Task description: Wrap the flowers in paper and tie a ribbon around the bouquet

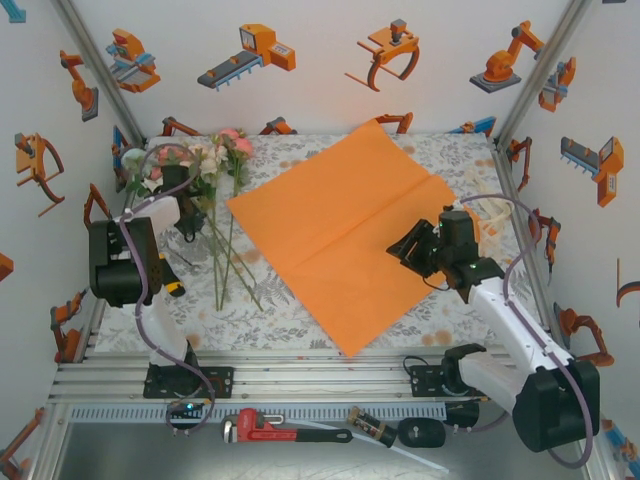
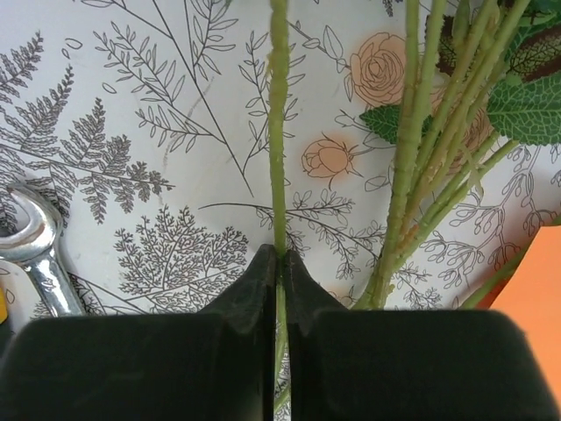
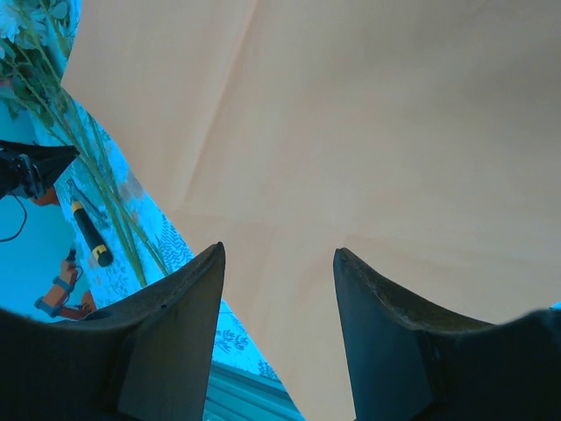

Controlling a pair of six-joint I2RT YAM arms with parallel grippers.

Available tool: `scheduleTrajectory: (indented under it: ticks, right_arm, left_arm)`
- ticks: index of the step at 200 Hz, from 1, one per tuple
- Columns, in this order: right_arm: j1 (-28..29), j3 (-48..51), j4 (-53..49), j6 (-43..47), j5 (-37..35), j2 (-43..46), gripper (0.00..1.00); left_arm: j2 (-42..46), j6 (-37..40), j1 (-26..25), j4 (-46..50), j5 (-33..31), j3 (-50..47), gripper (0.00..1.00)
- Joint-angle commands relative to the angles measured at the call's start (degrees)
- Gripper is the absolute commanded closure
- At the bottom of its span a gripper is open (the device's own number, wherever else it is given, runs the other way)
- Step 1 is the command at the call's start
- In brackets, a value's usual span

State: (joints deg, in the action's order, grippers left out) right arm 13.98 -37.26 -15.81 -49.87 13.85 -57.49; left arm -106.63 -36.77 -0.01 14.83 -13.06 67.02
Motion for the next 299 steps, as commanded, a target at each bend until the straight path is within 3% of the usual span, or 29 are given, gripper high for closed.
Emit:
scheduleTrajectory:
  ticks: [1, 28, 46, 67, 85, 114, 142, 159, 179, 212, 265, 299]
  right_arm:
    - [0.34, -2.45, -0.98, 1.43, -1.67, 1.43, 0.49]
    - [0.32, -3.34, -0.97, 2.29, -2.58, 1.58, 0.49]
    - [0.32, -3.87, -1.05, 3.05, -3.49, 1.74, 0.49]
    - [0.34, -4.3, -1.28, 3.96, -5.47, 2.28, 0.49]
    - [0.24, -4.32, -1.58, 4.08, -7.47, 2.86, 0.47]
    - [0.26, -4.32, -2.28, 4.1, -7.53, 3.58, 0.46]
    - [0.23, -3.58, -3.84, 4.17, -7.6, 6.04, 0.46]
    - [0.12, -2.38, -3.96, 4.0, -7.86, 7.97, 0.45]
    - [0.15, -1.59, -4.16, 4.08, -8.01, 8.94, 0.45]
    - [0.17, -2.68, -5.38, 5.14, -7.34, 8.54, 0.45]
    - [0.16, -2.48, -6.69, 6.4, -9.53, 9.24, 0.44]
    - [0.16, -2.38, -6.43, 6.18, -9.23, 8.28, 0.44]
  left_arm:
    - [5.64, 1.76, 0.03, 4.13, -2.33, 1.17, 0.98]
    - [15.55, 3.58, -0.54, 6.83, -5.22, 2.05, 1.0]
    - [21.36, 5.3, -3.95, 6.0, -4.12, 3.13, 1.0]
    - [24.01, 5.31, -11.15, -0.95, 3.22, 5.21, 1.0]
    - [20.0, 0.49, -17.43, -7.87, 10.43, 9.39, 1.0]
    - [6.6, -2.07, -27.86, -12.15, 10.39, 21.94, 1.0]
    - [-6.71, -3.21, -33.02, -12.95, 14.02, 34.13, 1.0]
    - [-13.24, -5.18, -34.34, -11.7, 13.14, 39.36, 1.0]
    - [-21.24, -9.58, -34.92, -3.87, 9.1, 47.82, 1.0]
    - [-28.58, -13.93, -35.22, -3.96, 6.31, 51.13, 1.0]
    - [-32.7, -14.78, -35.59, -5.89, 11.75, 47.44, 1.0]
    - [-31.41, -13.23, -35.79, -6.62, 12.75, 42.78, 0.88]
